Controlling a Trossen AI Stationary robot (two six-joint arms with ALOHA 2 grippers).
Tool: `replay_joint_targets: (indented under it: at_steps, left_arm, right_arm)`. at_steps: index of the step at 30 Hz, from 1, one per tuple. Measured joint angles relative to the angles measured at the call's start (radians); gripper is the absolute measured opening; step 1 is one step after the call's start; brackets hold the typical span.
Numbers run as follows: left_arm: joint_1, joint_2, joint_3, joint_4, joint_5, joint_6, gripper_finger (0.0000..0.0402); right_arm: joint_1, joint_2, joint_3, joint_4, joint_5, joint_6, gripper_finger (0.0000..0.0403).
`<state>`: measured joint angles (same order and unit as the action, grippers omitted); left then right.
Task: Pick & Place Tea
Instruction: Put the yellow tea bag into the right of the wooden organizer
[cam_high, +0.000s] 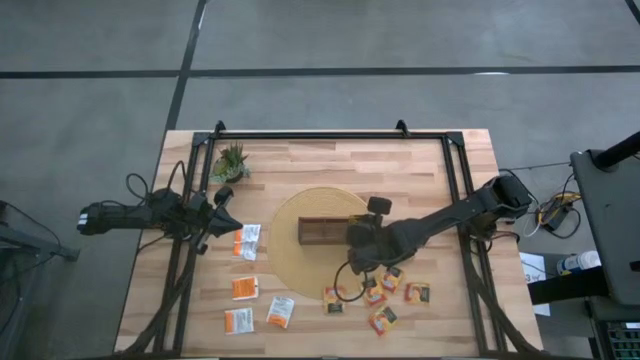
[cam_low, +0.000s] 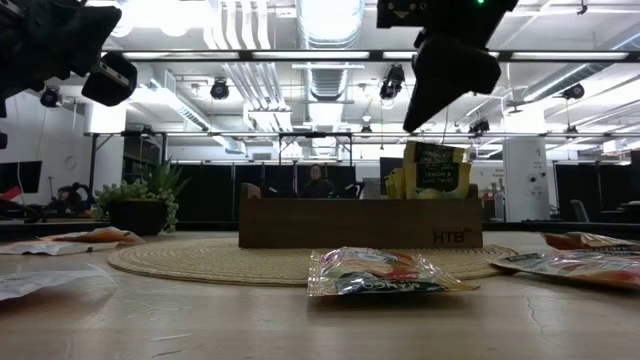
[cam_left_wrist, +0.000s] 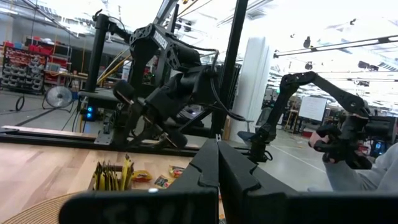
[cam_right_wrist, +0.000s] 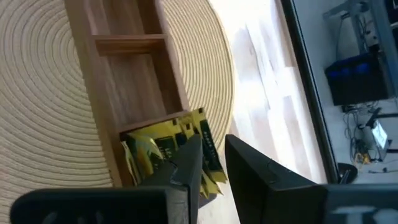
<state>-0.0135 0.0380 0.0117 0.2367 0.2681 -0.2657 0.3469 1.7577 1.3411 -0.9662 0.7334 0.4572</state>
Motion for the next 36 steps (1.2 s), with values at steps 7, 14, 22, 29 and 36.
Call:
replay_joint_targets:
  at_steps: [7,14,22,29,36]
  left_arm:
    - [0.000,0.000,0.000,0.000,0.000,0.000,0.0000]
    - [0.000,0.000,0.000,0.000,0.000,0.000,0.0000]
    - [0.000,0.000,0.000,0.000,0.000,0.000,0.0000]
    - [0.000,0.000,0.000,0.000,0.000,0.000,0.0000]
    - [0.000,0.000,0.000,0.000,0.000,0.000,0.0000]
  right_arm:
    - [0.028,-0.017,-0.007,-0.054,-0.047,0.078,0.0068]
    - [0.032,-0.017,-0.027,-0.059,-0.071,0.113,0.0068]
    - [0.031,-0.017,-0.030,-0.049,-0.066,0.120,0.0068]
    - [0.001,-0.014,-0.086,-0.001,-0.064,0.130,0.0068]
    - [-0.026,-0.013,-0.133,0.009,-0.129,0.122,0.0068]
